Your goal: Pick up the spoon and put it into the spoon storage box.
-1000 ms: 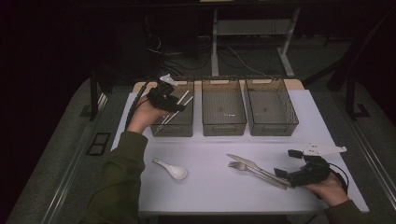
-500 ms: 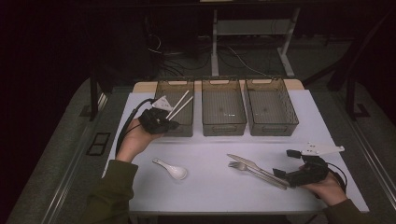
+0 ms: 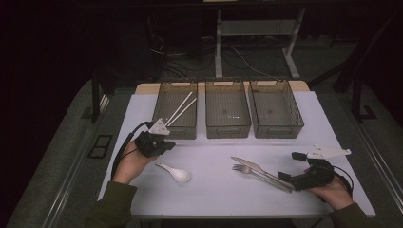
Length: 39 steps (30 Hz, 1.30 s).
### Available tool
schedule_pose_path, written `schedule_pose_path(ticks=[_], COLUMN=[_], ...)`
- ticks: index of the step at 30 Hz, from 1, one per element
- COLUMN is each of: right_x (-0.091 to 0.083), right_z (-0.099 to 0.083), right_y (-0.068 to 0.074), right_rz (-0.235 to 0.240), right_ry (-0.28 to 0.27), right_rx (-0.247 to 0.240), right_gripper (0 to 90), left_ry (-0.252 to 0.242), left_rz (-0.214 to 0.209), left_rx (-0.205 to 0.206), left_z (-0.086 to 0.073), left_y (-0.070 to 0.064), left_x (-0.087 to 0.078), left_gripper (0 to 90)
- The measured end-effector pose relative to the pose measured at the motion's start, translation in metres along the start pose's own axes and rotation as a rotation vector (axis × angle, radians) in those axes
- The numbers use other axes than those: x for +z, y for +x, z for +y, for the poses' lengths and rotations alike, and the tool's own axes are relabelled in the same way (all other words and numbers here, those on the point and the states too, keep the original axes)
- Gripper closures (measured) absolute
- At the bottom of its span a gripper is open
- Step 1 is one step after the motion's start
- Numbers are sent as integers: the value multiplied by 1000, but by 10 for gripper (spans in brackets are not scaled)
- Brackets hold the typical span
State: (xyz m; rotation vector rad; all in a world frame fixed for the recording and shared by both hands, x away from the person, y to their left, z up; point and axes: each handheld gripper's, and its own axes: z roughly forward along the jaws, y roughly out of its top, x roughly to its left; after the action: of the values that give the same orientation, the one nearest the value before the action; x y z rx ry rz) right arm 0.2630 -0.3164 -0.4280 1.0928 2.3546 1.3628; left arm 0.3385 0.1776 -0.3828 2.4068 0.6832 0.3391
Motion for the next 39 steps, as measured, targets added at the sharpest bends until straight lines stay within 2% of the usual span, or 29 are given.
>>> schedule_pose_path(ticks=[3,9,10,11,13,16,18,19,23,28,30,33,34,39], right_x=[0,-2,-2,-3,-3,-1,1,1,1,-2,-2,-2,-2,-3], right_z=[0,-2,-2,-2,-2,-2,-1,-1,-2,-2,-2,-3,-3,-3], right_y=[0,0,0,0,-1,-1,-1,-1,0,-1,-1,-1,-1,-1], right_rz=[-4,-8,-8,-6,-5,0,2,3,3,-5,-5,-4,-4,-9], right_ry=[1,2,2,-1,-1,2,5,6,7,1,-1,3,3,-4], right_rx=[0,5,6,4,6,7,0,-1,2,5,6,7,7,5], right_gripper=[10,10,10,10,10,10,10,10,10,10,10,10,10,10], left_ry=[23,35,48,43,35,36,39,42,62,77,102,102,110,108], left_rz=[0,-5,7,11,14,15,-1,1,-9,-18,-29,-35,-41,-73], left_rx=[-14,-65,-57,-57,-84,-92,-94,-83,-74,-87,-78,-84,-69,-95], left_z=[-14,-37,-39,-41,-46,-50,-50,-50,-49,-51,-52,-56,-57,-67], left_y=[1,2,2,3,5,8,10,10,8,5,4,0,0,-10], left_x=[6,9,9,9,9,12,15,17,21,20,18,15,13,4], left_gripper=[886,886,886,886,886,886,886,886,887,887,887,886,887,886])
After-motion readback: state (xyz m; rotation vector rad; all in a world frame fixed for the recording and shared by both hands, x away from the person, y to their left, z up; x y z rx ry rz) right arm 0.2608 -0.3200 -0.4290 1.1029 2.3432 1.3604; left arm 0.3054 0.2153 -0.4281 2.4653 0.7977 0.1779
